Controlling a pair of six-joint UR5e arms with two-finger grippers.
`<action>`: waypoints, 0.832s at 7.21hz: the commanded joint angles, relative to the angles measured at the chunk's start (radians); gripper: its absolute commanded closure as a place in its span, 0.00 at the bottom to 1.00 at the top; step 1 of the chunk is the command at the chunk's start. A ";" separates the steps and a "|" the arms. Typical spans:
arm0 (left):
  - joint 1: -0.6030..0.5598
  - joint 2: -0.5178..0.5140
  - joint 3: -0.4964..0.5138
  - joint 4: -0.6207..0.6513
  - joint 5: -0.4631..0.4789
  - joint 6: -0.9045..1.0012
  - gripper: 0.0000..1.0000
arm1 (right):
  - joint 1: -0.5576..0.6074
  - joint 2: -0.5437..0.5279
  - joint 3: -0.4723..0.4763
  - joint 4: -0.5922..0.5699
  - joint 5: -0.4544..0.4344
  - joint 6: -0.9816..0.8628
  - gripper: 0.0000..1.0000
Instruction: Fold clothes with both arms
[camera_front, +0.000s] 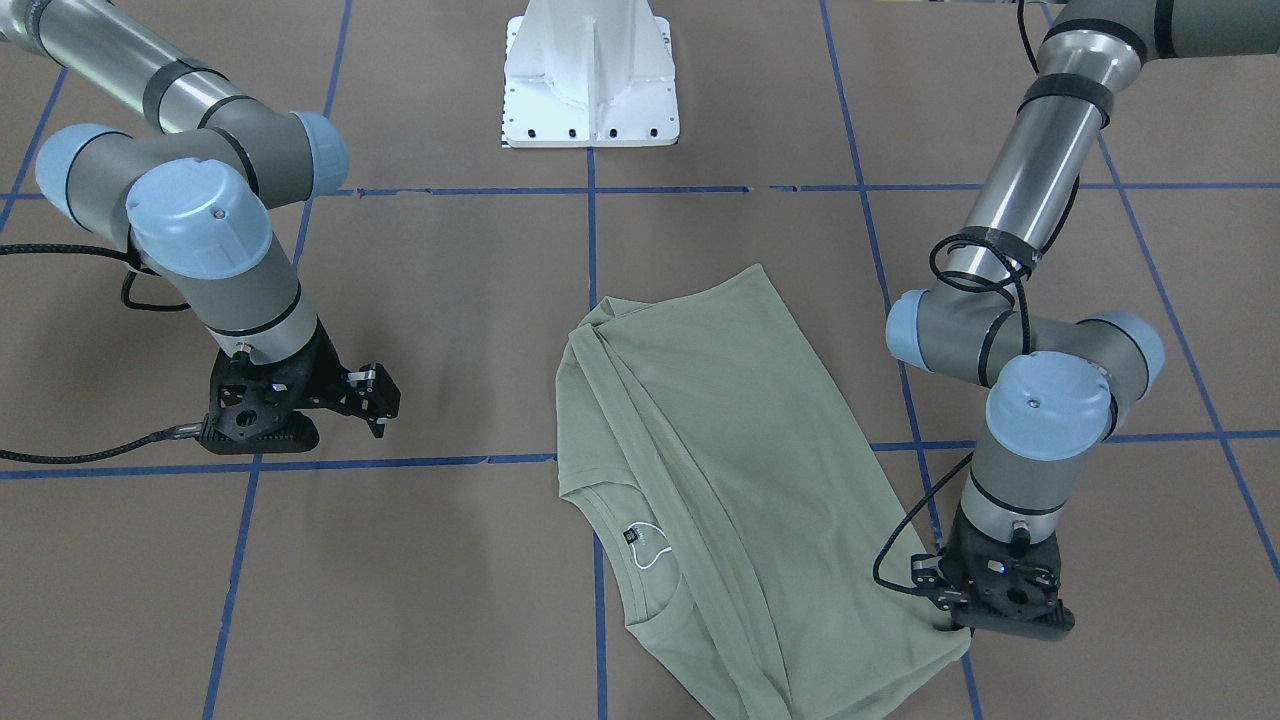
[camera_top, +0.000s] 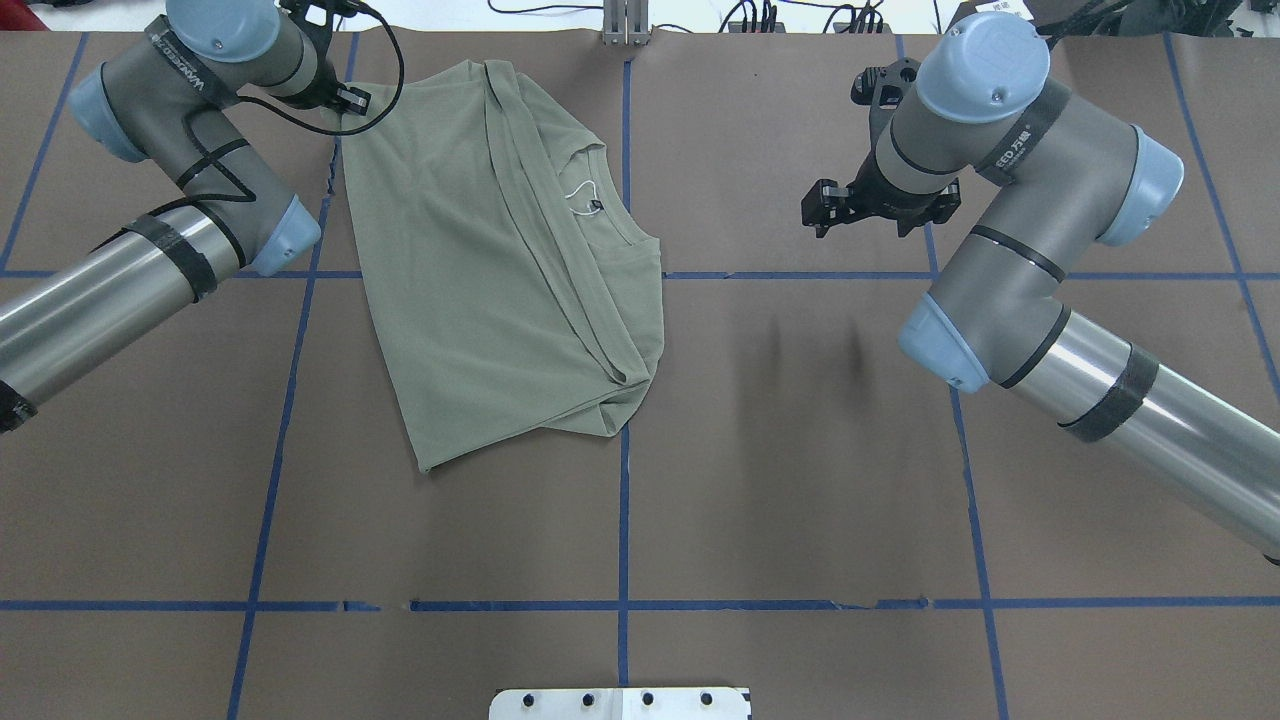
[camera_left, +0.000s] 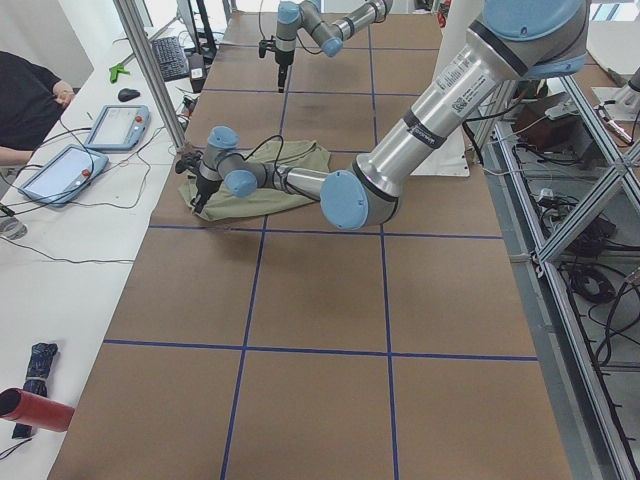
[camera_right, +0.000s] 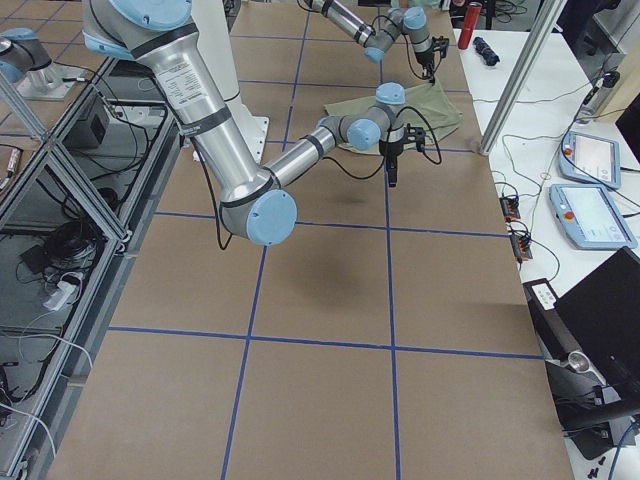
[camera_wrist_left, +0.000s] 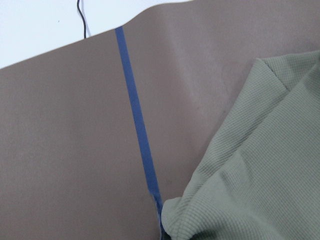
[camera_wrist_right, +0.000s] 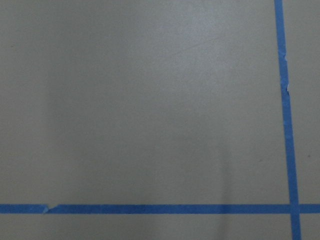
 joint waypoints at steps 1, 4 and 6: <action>-0.041 0.033 0.004 -0.086 -0.105 0.007 0.00 | -0.057 0.084 -0.039 0.001 -0.018 0.118 0.00; -0.052 0.143 -0.134 -0.092 -0.192 0.002 0.00 | -0.233 0.187 -0.112 0.000 -0.217 0.518 0.05; -0.054 0.166 -0.161 -0.094 -0.223 -0.010 0.00 | -0.307 0.187 -0.112 0.000 -0.261 0.695 0.18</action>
